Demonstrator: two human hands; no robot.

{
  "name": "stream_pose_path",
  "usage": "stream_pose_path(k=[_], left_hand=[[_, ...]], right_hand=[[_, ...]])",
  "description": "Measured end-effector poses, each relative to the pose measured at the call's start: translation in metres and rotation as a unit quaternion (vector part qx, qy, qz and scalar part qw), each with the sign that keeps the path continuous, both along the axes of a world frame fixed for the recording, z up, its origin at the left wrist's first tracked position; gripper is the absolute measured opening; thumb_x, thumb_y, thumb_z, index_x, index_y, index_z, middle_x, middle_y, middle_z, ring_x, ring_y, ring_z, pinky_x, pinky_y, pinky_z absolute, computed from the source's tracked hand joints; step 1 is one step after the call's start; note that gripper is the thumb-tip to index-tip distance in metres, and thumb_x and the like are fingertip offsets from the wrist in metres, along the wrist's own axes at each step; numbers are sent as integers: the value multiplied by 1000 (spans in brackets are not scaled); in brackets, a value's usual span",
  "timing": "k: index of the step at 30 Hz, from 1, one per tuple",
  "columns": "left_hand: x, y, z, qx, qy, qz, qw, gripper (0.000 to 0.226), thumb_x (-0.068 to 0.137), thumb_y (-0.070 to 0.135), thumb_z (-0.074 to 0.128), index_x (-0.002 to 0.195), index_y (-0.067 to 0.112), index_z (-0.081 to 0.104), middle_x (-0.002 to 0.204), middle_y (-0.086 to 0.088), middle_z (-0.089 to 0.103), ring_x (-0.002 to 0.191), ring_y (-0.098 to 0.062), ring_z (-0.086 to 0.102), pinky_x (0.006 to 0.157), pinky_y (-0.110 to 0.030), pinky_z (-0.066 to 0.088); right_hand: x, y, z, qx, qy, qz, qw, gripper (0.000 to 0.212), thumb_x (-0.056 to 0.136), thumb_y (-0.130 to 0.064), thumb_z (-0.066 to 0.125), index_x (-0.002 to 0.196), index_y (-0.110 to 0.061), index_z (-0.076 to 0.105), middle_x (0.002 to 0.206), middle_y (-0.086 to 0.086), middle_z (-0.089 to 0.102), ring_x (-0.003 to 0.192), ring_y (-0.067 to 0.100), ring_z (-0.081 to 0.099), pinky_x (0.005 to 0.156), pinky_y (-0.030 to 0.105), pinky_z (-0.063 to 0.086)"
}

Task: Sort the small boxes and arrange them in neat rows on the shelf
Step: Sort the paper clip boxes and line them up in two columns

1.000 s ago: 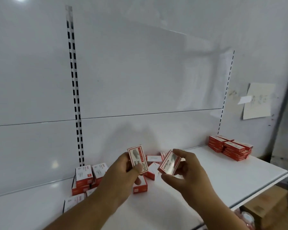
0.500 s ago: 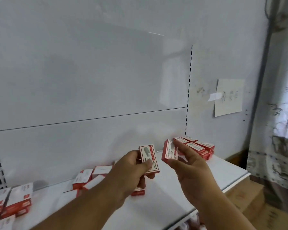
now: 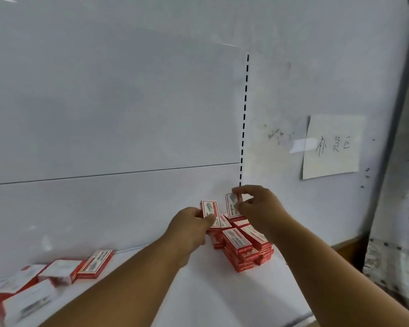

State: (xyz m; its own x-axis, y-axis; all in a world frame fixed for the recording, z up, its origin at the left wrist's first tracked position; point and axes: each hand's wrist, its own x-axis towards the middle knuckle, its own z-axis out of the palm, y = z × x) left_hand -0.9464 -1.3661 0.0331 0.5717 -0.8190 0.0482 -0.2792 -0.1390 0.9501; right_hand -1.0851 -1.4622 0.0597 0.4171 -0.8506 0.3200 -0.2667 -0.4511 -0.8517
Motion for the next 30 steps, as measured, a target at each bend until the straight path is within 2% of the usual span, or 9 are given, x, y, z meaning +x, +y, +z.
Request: stream_pose_path(k=[2, 5, 8, 10, 14, 18, 22, 26, 30], left_hand=[[2, -21, -4, 2, -29, 31, 999, 19, 92, 28, 66, 107, 18, 62, 93, -3, 73, 71, -14, 66, 65, -28, 52], [6, -42, -8, 48, -134, 47, 989, 23, 86, 39, 69, 101, 26, 58, 96, 2, 72, 83, -16, 71, 81, -39, 58], [5, -50, -6, 86, -205, 26, 975, 19, 87, 41, 64, 87, 22, 66, 85, 1, 73, 78, -18, 71, 80, -42, 58], [6, -54, -6, 94, -229, 33, 968, 24, 85, 43, 63, 86, 20, 71, 80, 1, 74, 75, -16, 71, 78, -41, 59], [8, -60, -8, 126, -284, 46, 949, 32, 84, 56, 63, 82, 25, 68, 77, 7, 70, 74, -10, 66, 72, -32, 54], [5, -57, -11, 113, -297, 69, 945, 30, 92, 58, 50, 87, 30, 62, 79, 12, 66, 76, -6, 62, 73, -31, 53], [14, -31, -8, 94, -345, 111, 927, 14, 96, 44, 50, 93, 31, 55, 83, 16, 59, 80, -8, 59, 72, -25, 49], [46, 22, -2, 114, -391, 134, 903, 16, 93, 41, 51, 103, 31, 59, 93, 10, 65, 85, -12, 60, 71, -26, 46], [82, 88, 4, 118, -400, 174, 892, 16, 94, 41, 51, 107, 33, 57, 91, 11, 65, 77, -9, 61, 68, -24, 49]], right_hand=[[8, -25, 0, -54, 62, -23, 996, 28, 90, -15, 65, 116, -23, 65, 101, -3, 64, 65, 7, 63, 51, 18, 46], [21, -47, -8, -82, 146, -38, 985, 25, 88, -18, 63, 112, -24, 64, 105, -2, 64, 76, 9, 61, 54, 16, 44], [28, -59, -22, -81, 197, -28, 977, 23, 86, -21, 63, 108, -27, 65, 108, -4, 66, 88, 13, 62, 69, 22, 48], [28, -64, -27, -89, 220, -29, 971, 24, 86, -24, 63, 110, -27, 64, 109, -4, 65, 94, 14, 60, 75, 25, 48], [29, -67, -26, -147, 281, -48, 947, 30, 89, -25, 60, 120, -26, 60, 118, -1, 58, 112, 19, 51, 92, 33, 47], [36, -58, -22, -187, 265, -33, 945, 30, 92, -25, 56, 123, -25, 58, 121, -1, 56, 114, 19, 50, 96, 34, 46], [50, -36, -11, -224, 227, 6, 948, 29, 93, -28, 57, 122, -26, 59, 121, -2, 57, 114, 18, 51, 97, 34, 46], [78, -2, -2, -258, 178, 52, 948, 27, 92, -30, 57, 119, -25, 61, 116, -2, 59, 109, 19, 54, 95, 34, 46], [117, 46, 0, -270, 148, 108, 945, 27, 92, -33, 58, 118, -25, 62, 114, -3, 60, 104, 19, 56, 93, 32, 47]])
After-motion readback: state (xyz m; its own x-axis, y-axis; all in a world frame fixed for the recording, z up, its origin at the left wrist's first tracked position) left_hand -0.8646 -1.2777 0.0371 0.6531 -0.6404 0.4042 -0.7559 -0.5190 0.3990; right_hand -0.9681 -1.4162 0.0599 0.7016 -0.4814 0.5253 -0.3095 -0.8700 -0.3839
